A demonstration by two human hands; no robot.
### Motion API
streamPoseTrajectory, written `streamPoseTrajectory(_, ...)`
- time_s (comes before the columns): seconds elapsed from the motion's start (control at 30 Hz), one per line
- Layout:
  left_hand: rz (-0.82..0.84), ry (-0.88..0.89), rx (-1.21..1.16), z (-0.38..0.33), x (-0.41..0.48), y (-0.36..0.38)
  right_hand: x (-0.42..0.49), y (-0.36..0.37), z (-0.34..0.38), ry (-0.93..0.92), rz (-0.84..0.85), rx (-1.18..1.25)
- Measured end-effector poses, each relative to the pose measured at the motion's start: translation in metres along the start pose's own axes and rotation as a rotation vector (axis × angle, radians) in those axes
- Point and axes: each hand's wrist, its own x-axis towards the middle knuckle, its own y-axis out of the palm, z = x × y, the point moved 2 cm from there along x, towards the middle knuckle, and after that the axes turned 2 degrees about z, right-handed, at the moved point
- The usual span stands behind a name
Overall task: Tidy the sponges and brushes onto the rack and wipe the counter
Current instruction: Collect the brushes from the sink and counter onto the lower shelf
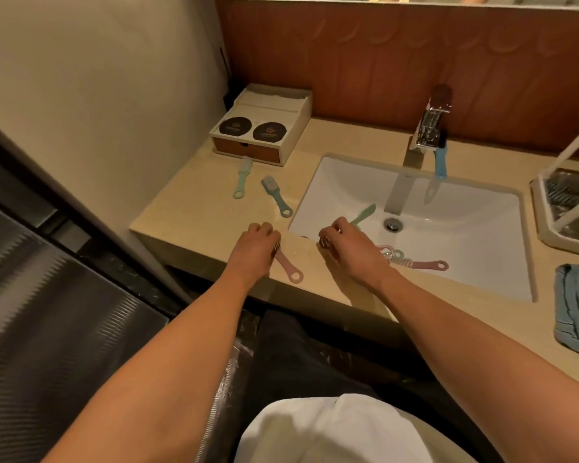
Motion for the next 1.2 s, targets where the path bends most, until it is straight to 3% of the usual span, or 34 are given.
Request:
streamPoseTrajectory(0.3,-0.186,0.140,0.167,-0.036,0.017,-0.013,-0.018,-0.020,-0.036,0.098,-0.017,-0.046)
streamPoseTrajectory(0.67,-0.141,0.264,0.139,-0.148,0.079,-0.026,-0.084,-0.067,-0.117,0.341,-0.147,-0.096)
streamPoseTrajectory(0.9,-0.225,0.241,0.079,-0.222,0.130,-0.045,-0.135,-0.103,-0.181,0.529,-0.208,-0.158)
streamPoseTrajectory(1.2,-0.234,0.366,0.019,-0.313,0.173,-0.049,-0.177,-0.130,-0.242,0.711,-0.270,-0.177)
